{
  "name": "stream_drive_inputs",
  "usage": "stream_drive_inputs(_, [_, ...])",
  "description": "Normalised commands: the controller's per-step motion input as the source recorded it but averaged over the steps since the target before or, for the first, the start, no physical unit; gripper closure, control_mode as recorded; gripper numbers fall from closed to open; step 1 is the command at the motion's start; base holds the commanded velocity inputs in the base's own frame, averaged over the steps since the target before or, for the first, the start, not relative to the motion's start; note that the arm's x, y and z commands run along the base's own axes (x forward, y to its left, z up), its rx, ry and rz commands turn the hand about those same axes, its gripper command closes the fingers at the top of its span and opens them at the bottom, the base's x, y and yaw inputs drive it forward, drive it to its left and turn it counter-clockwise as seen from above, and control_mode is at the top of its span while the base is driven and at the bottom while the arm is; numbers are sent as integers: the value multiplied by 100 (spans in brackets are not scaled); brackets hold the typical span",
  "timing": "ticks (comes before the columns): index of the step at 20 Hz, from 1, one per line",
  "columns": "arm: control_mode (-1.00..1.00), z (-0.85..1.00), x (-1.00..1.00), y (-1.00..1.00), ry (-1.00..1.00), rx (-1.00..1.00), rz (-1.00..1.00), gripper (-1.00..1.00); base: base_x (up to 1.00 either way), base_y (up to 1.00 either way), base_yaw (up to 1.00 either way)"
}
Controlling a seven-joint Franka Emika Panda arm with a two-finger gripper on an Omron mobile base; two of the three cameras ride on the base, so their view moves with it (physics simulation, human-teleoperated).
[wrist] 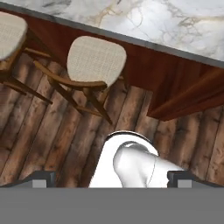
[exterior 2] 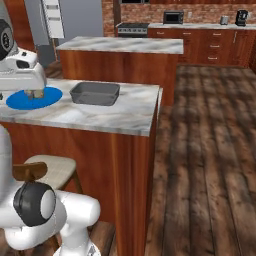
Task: Place two dumplings into each of the tupperware containers and then place the containers in the fridge.
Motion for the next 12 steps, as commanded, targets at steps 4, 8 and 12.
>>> stream_drive_inputs(4, [-100, -6, 66, 31, -2, 5, 25, -100, 0, 0, 0])
stream_drive_inputs(8, [-100, -29, 52, 45, -3, 0, 22, -100, 0, 0, 0])
stream_drive_inputs(12, [-100, -15, 50, 39, 0, 0, 13, -100, 0, 0, 0])
